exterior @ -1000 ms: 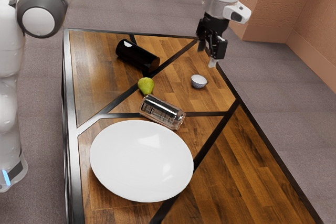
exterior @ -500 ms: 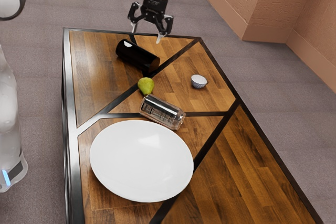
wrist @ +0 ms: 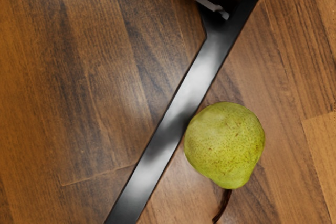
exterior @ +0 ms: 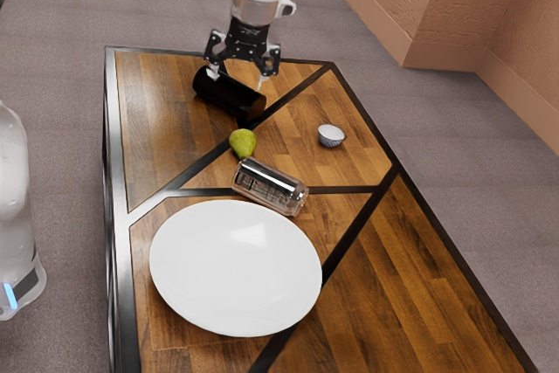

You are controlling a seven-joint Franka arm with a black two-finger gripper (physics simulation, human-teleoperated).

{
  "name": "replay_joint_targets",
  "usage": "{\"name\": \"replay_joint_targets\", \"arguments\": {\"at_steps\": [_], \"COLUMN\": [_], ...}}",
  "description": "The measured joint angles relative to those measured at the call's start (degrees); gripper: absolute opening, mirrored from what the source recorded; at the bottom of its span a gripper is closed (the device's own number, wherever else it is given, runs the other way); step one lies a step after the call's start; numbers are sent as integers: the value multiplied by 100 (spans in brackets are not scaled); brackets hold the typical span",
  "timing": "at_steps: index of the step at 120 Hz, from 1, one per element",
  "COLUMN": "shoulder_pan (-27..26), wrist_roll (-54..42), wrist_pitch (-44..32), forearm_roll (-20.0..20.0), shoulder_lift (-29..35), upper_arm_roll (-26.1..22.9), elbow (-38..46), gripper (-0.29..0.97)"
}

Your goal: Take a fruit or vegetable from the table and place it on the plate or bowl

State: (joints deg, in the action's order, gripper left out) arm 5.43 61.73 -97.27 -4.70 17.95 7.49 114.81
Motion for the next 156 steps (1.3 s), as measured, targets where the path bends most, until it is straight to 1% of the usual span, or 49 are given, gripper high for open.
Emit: {"name": "replay_joint_targets", "arguments": {"at_steps": [10,39,62,78,130,156], "shoulder_pan": [-27,-30,-30,-24,14,5], "wrist_roll": [292,938,1293,1472,1436,1391], "wrist_pitch": [-238,-847,-1266,-1462,-1703,-1742], "forearm_roll": [-123,-169,-174,-178,-180,-187], "shoulder_lift": [-89,-338,-732,-853,-1235,-1207], "upper_arm_roll": [-118,-143,-143,-131,-91,-29], "elbow": [93,517,561,568,558,723], "gripper": [68,68,68,68,68,68]}}
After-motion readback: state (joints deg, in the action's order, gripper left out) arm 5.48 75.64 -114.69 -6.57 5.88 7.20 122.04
